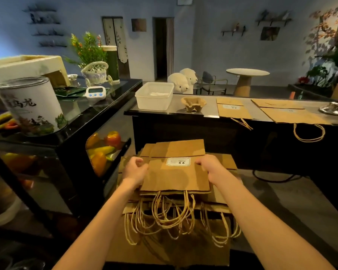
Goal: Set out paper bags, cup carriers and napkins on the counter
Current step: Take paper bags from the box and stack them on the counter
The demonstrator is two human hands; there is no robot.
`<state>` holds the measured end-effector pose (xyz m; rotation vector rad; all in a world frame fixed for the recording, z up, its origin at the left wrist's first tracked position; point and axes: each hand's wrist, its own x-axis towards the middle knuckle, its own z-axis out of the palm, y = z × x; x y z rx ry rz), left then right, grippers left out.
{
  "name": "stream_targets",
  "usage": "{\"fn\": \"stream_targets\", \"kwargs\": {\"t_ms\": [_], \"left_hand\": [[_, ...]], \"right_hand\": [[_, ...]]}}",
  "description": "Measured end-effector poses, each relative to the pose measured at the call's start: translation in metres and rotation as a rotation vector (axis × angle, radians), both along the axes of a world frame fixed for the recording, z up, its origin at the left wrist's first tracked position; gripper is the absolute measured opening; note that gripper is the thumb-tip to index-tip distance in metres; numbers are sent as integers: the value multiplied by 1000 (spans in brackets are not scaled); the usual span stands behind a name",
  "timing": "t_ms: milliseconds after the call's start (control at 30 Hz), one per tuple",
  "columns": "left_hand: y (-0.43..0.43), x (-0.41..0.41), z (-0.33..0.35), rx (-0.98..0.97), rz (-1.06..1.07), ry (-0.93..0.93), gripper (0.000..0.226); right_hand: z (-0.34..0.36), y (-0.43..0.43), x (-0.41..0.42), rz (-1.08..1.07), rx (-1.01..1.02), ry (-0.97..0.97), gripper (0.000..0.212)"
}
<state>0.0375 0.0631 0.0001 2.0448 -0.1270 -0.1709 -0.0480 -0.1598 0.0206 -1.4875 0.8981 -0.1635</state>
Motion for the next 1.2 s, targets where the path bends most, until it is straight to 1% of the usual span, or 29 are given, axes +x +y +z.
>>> {"fn": "stream_targets", "kwargs": {"t_ms": [67, 167, 300, 400, 500, 567, 600, 667, 733, 800, 867, 933, 967, 1067, 1133, 1200], "left_hand": [[-1, 1, -1, -73, 26, -24, 42], [-5, 0, -2, -153, 50, -16, 42], [-7, -2, 4, -246, 63, -4, 41], [-13, -4, 15, -350, 42, -19, 34], [-31, -13, 27, -470, -25, 22, 26], [-48, -21, 26, -411, -107, 72, 21], [-57, -24, 22, -343, -142, 101, 20], [-70, -30, 15, -185, -205, 133, 22], [-77, -34, 8, -65, -266, 126, 22], [-81, -37, 3, -3, -298, 90, 22], [-83, -39, 1, 29, -298, 47, 24], [-84, -38, 1, 12, -271, 42, 28], [-84, -37, 0, -11, -258, 51, 28], [-81, -34, -5, -123, -200, 120, 22], [-78, -33, -5, -207, -146, 172, 16], [-77, -34, 3, -271, -110, 188, 16]], "right_hand": [[-2, 6, 6, -4, 4, -16, 15], [-6, 7, 9, 2, 65, -39, 21], [1, 0, 0, 10, 55, -98, 17], [15, -20, -13, -7, 69, -136, 21], [20, -52, -32, -56, 95, -94, 28], [14, -74, -45, -68, 69, -39, 39], [11, -81, -52, -78, 41, -23, 37], [8, -82, -66, -87, -18, -19, 25], [7, -71, -77, -41, -73, -30, 16], [2, -62, -81, 29, -118, -64, 12], [-5, -62, -78, 33, -164, -70, 13], [-10, -62, -75, 2, -183, -57, 25], [-10, -61, -74, -15, -198, -62, 28], [-10, -62, -74, -17, -283, -112, 23], [-6, -61, -73, 11, -273, -148, 24], [0, -62, -71, 9, -230, -174, 22]]}}
